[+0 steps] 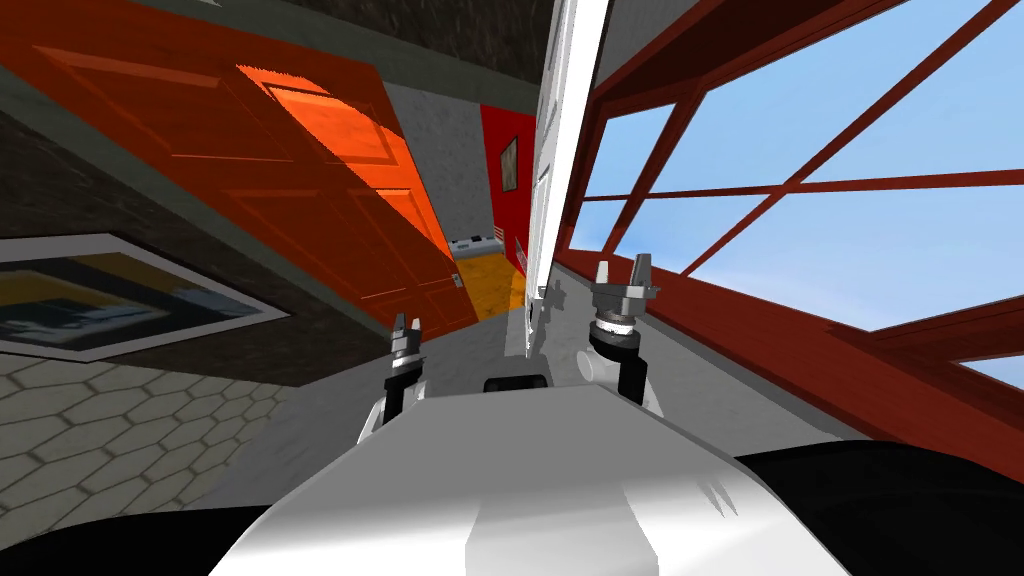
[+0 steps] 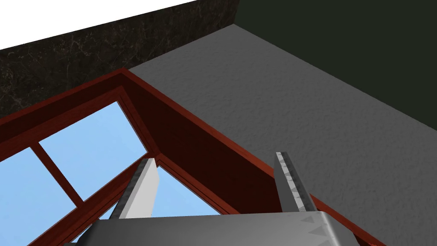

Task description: Pull the door open

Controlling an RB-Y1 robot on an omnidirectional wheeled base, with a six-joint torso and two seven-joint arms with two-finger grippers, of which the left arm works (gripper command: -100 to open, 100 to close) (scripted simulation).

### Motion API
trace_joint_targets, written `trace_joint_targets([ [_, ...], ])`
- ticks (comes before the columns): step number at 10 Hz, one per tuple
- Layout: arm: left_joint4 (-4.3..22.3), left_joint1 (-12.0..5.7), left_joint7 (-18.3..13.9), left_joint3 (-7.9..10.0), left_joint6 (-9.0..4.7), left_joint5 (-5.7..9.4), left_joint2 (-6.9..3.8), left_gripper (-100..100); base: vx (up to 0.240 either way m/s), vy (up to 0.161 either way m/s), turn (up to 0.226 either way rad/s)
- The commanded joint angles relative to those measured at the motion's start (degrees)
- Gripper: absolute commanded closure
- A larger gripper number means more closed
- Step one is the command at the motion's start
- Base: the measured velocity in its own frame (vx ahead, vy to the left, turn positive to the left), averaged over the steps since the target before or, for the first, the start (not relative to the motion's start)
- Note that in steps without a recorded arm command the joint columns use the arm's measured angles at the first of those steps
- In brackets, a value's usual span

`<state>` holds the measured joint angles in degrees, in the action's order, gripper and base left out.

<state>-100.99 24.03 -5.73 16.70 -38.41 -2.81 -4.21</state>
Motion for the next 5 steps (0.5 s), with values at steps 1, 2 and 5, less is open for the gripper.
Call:
trace_joint_targets([
  [1,2.5,-0.84,-0.5,1.69,-0.08,0.11,-0.71,-100,0.094,0.017,-0.148],
  [2,4.3,-1.34,-0.6,2.64,-0.36,0.12,-1.02,-100,0.096,0.017,-0.152],
  [5,9.8,-2.94,-1.2,5.64,-1.26,0.16,-1.94,-100,0.098,0.03,-0.171],
])
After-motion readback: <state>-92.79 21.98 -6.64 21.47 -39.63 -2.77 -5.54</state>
